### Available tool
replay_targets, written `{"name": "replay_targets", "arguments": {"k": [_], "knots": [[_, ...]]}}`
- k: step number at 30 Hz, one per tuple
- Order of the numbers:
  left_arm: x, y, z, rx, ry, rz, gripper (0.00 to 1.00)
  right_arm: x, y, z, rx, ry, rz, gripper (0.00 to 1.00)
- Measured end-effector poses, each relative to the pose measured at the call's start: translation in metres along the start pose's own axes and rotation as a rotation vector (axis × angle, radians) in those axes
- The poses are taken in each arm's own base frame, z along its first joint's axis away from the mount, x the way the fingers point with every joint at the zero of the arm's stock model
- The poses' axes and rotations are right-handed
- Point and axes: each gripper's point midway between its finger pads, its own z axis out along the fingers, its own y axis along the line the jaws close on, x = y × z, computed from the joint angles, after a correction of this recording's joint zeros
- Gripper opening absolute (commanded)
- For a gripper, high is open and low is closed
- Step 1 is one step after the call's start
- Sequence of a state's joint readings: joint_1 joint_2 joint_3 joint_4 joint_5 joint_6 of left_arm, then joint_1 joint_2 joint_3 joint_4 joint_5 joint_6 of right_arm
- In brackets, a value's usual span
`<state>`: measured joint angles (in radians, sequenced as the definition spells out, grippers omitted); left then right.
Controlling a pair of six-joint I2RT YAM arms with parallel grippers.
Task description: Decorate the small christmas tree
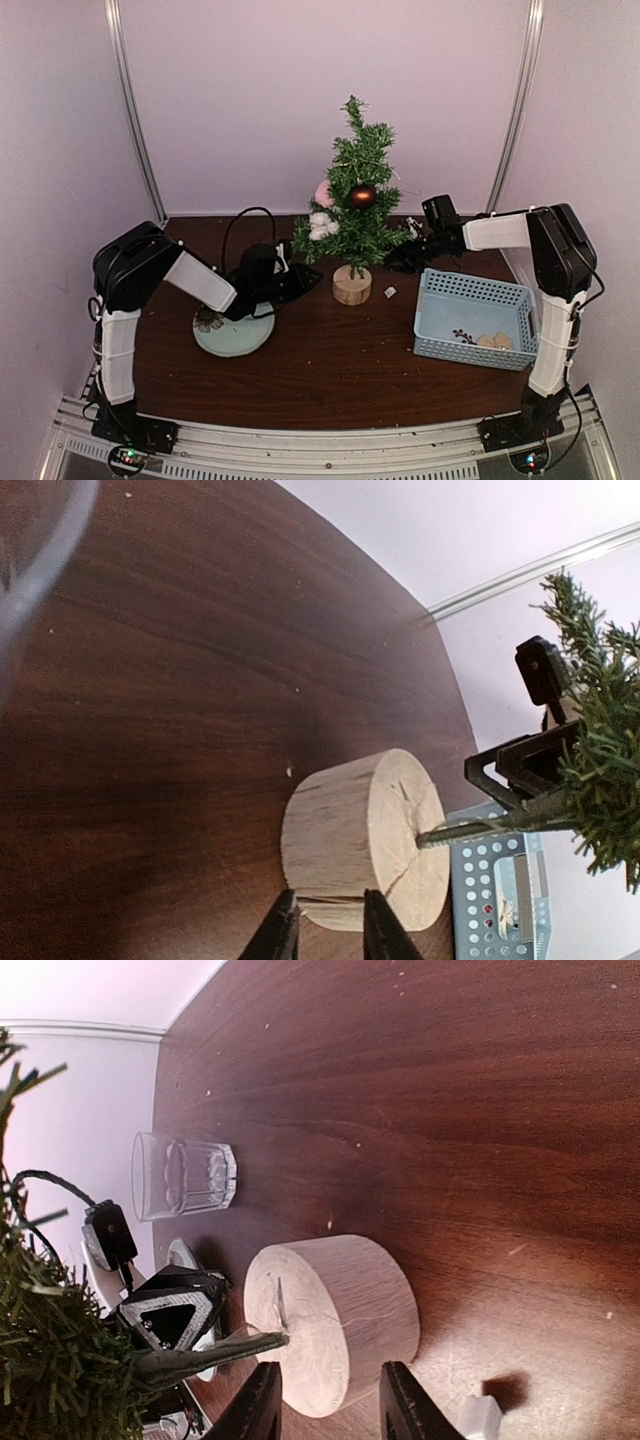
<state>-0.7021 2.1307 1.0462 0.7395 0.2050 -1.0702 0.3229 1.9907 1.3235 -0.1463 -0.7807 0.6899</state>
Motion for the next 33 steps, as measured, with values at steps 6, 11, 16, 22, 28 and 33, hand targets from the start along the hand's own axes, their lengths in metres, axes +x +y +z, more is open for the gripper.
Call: {"name": "replay_targets", "arguments": {"k": [6,11,16,22,28,33], "knots": [[0.016,-0.016,0.001,0.012,0.0,0.0,0.27,0.01,0.008,0.011,-0.021,0.026,-0.003,0.34],[0.026,-0.016,0.001,-0.004,0.004,-0.008,0.28,0.016,0.005,0.019,-0.019,0.044,0.004,0.33],[0.027,-0.02,0.001,0.007,0.0,-0.018,0.31,0.023,0.002,0.026,-0.019,0.068,0.009,0.33],[0.033,-0.021,0.004,0.021,0.001,-0.032,0.31,0.032,0.002,0.034,-0.018,0.096,0.023,0.3],[0.038,-0.013,0.008,0.008,0.008,-0.048,0.29,0.035,0.008,0.038,-0.031,0.1,0.022,0.28],[0.035,-0.013,0.008,0.013,-0.01,-0.066,0.25,0.037,0.014,0.041,-0.049,0.096,0.028,0.26]]}}
